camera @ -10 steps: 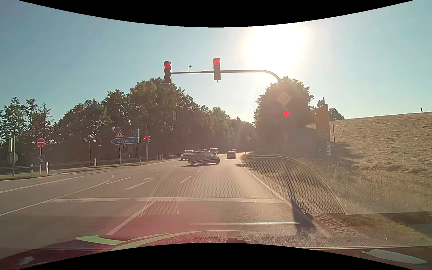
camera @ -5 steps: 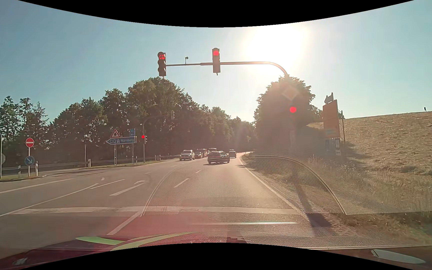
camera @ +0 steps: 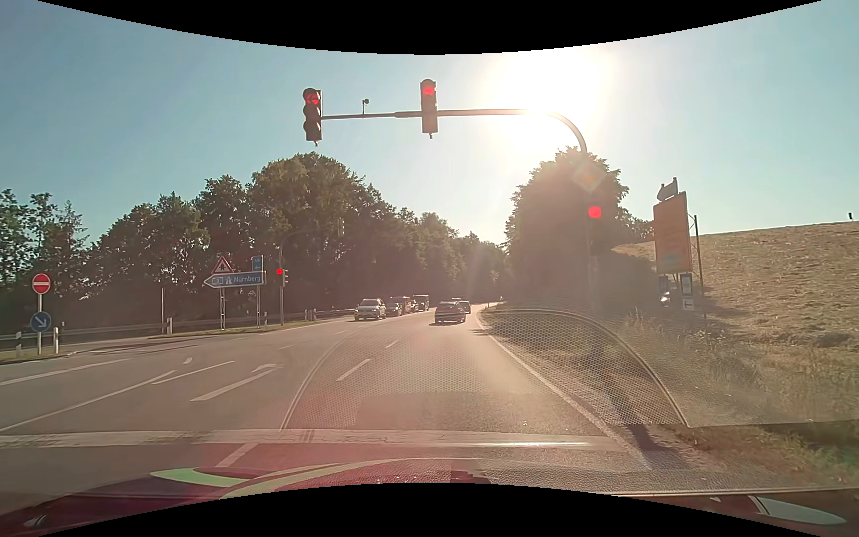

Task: Follow the waypoints while adhering to traffic rules and regulations

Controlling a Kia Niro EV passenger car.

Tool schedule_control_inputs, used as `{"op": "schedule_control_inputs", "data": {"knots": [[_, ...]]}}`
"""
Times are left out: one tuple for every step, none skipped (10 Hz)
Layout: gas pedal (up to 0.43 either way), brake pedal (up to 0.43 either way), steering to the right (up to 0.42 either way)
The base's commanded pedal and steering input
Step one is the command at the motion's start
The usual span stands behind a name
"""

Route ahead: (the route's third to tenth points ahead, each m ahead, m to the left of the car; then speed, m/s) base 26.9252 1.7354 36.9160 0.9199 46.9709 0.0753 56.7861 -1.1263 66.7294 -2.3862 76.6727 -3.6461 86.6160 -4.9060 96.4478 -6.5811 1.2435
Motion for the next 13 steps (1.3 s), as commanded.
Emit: {"op": "schedule_control_inputs", "data": {"knots": [[0.0, 0.183, 0.004], [0.0, 0.177, 0.004], [0.0, 0.177, 0.004], [0.0, 0.183, 0.004], [0.0, 0.189, 0.004], [0.0, 0.195, 0.004], [0.0, 0.201, 0.004], [0.0, 0.201, 0.004], [0.0, 0.201, 0.004], [0.0, 0.201, 0.004], [0.0, 0.201, 0.004], [0.0, 0.207, 0.004], [0.0, 0.207, 0.004]]}}
